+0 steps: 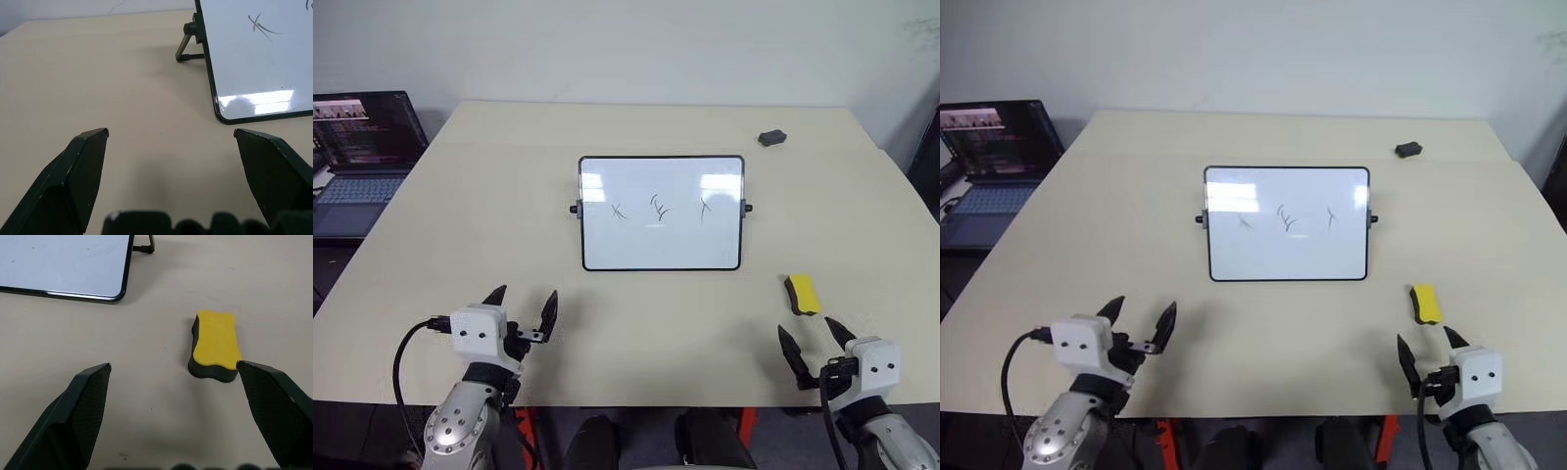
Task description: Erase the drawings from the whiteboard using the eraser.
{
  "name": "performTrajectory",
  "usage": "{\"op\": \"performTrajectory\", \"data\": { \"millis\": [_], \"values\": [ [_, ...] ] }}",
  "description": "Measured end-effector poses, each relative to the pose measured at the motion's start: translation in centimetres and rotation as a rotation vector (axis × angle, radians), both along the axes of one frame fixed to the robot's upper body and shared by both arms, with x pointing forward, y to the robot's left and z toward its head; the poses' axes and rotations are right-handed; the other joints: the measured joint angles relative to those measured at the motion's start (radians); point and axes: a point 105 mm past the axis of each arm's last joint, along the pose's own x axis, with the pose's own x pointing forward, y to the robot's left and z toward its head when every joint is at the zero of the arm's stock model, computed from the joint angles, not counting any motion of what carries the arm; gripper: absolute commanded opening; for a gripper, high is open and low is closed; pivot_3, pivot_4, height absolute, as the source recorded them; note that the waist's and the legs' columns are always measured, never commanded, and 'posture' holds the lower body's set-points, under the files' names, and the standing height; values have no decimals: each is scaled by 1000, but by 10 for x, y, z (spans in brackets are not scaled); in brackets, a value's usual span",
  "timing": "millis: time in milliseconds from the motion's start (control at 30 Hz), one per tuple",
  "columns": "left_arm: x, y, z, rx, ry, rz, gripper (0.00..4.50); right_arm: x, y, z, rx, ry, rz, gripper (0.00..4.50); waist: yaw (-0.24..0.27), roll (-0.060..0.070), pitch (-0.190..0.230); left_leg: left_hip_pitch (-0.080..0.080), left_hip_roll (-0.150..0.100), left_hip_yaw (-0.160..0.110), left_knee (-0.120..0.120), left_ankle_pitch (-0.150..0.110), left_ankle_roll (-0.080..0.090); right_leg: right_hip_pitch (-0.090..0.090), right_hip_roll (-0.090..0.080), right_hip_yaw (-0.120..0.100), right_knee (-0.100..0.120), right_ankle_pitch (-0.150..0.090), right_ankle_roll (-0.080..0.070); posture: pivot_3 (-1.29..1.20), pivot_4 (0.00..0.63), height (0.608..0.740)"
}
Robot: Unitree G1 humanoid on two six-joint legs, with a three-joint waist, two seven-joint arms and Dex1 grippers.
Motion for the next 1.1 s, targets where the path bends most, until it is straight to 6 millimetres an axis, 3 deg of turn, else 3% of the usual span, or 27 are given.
{"op": "performTrajectory", "data": {
  "millis": [167, 467, 633, 700, 833, 967, 1100],
  "values": [
    [9, 3, 2, 11, -21, -1, 4500, 9, -1, -1, -6, -17, -10, 4452, 0, 0, 0, 1, 0, 0, 0, 0, 0, 1, 0, 0, 0, 0, 0, 0, 150, 740],
    [0, 10, -7, 19, 8, 11, 4500, 1, 11, 3, -43, -36, 28, 4452, -1, 0, 0, 1, 0, 0, -1, 0, 0, 0, 0, 0, 0, 0, 0, 0, 150, 740],
    [0, 10, -8, 16, 5, -13, 4500, 8, 17, 13, -58, -90, 53, 4452, 0, -1, -1, 1, 0, 0, 1, 0, 0, 1, 0, 0, 1, 0, 0, 0, 150, 740],
    [5, 6, -1, 61, 4, -114, 4500, 12, 19, 24, -65, -134, 40, 4452, 0, -1, 0, 1, 0, -1, 0, 1, -1, 0, 1, -1, 2, 0, 0, 0, 150, 740],
    [20, -12, 32, 123, -5, -452, 4500, 18, 22, 49, -81, -231, 8, 4452, 6, 0, -1, 2, 0, -3, 0, 1, -2, 0, 1, -3, 4, -1, -2, 0, 150, 740],
    [24, -19, 59, 146, 35, -690, 4500, 22, 13, 46, -67, -216, -57, 4452, 2, 0, 0, 1, 0, -1, 0, 1, -2, 0, 0, -2, 4, 2, -6, 0, 150, 740],
    [13, -25, 61, 162, 119, -859, 4500, 23, -3, 34, -46, -157, -137, 4452, -9, 1, 0, 2, 0, -1, -2, 1, -2, -1, 0, -2, 4, 2, -8, 0, 150, 740]
  ]
}}
